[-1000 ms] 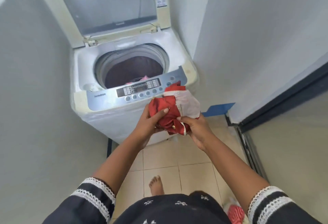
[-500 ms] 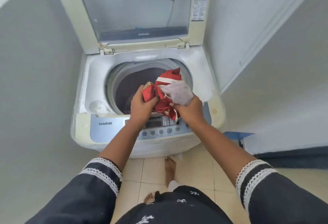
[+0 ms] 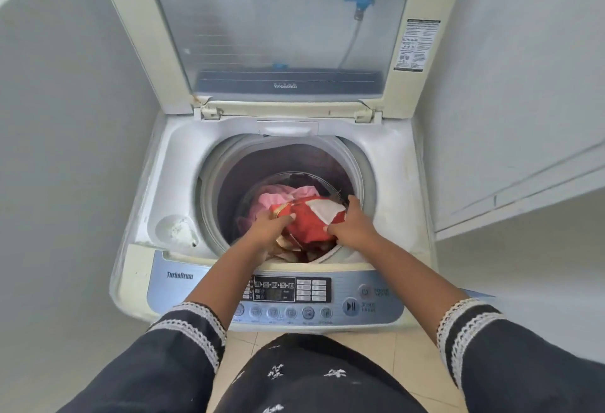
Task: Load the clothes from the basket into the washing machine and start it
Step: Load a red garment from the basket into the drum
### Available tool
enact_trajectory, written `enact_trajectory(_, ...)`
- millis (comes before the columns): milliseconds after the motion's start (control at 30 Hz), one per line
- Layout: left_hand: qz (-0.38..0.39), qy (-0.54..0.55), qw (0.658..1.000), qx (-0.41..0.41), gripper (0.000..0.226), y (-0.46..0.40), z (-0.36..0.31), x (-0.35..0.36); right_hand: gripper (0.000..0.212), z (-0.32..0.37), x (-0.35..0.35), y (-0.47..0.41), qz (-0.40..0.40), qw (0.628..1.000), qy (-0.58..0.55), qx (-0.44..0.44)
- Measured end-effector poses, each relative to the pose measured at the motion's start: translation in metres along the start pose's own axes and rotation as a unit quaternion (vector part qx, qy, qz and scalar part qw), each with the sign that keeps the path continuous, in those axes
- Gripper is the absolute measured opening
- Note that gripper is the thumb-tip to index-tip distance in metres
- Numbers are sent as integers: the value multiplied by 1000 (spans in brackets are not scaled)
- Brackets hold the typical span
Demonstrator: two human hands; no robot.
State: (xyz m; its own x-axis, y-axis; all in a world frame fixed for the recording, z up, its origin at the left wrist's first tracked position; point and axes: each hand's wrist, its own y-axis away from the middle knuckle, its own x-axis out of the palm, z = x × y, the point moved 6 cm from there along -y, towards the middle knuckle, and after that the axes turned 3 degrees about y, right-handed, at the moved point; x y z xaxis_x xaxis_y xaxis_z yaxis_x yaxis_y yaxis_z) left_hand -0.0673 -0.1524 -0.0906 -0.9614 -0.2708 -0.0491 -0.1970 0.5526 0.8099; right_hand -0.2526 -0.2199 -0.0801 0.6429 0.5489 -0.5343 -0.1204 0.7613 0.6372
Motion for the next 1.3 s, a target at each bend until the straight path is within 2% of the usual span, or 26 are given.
enact_trajectory(67, 0, -4, 1000, 7, 54, -4, 0, -3, 99, -1, 1, -4, 3, 1000, -20, 8)
enact_trajectory(133, -13, -4, 1000, 20, 54, -4, -2, -6, 88, 0, 1, -5, -4, 1000, -26, 8)
enact_trajectory(267, -5, -21, 999, 29, 35, 2, -6, -5, 75, 0, -3, 2, -22, 997, -74, -2)
enact_trajectory(367, 17, -31, 997, 62, 23, 14, -13, 1, 56, 2, -12, 16, -57, 989, -136, -31)
enact_trajectory(467, 43, -43, 994, 96, 33, 27, -15, 8, 37, 0, -22, 41, -109, 971, -204, -56)
enact_trajectory(567, 79, -52, 988, 123, 42, 38, -13, 15, 30, -5, -28, 70, -156, 952, -252, -74)
enact_trajectory(733, 156, -26, 974, 162, 18, 83, -5, 37, 23, -27, -28, 122, -220, 928, -289, -81)
enact_trajectory(867, 214, -38, 954, 205, 20, 121, 10, 48, 21, -53, -14, 168, -255, 909, -322, -70)
enact_trajectory(1033, 291, -65, 930, 217, 22, 164, 54, 60, 16, -97, 22, 235, -291, 890, -348, -50)
enact_trajectory(1300, 369, -177, 903, 134, 14, 210, 185, 100, 20, -206, 97, 349, -350, 845, -403, 38)
